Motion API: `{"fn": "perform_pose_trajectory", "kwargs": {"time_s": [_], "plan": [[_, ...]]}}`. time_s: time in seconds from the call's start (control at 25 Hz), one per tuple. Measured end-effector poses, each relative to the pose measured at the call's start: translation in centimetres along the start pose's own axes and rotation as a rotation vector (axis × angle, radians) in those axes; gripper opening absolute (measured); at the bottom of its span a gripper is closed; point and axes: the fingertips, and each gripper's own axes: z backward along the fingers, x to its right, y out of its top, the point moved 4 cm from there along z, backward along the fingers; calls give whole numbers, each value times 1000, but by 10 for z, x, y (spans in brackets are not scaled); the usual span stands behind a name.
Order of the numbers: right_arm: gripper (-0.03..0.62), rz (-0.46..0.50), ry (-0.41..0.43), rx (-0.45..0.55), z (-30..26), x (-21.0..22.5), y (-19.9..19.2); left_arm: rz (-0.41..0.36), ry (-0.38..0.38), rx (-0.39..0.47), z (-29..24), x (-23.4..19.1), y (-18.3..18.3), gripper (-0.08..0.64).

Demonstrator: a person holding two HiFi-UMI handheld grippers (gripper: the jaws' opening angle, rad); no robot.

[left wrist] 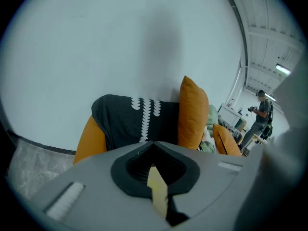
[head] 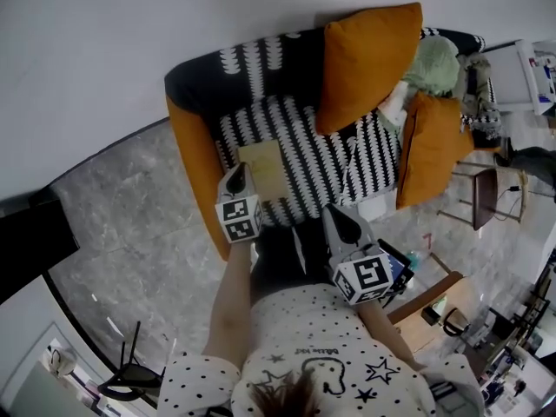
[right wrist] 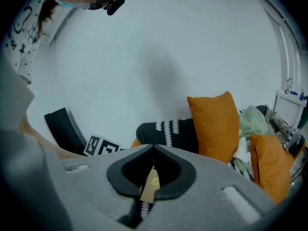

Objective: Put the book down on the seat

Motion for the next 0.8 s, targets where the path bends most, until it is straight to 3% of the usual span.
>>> {"fn": "perform_pose_trajectory", "kwargs": {"time_s": [0.28,0.8], "plan": [[2,1,51,12,-4,-12,4,-7,19,26,15,-3,12,-8],[2,69,137,22,-13,-18,19,47,81,115,40,-1,39,-8]]}}
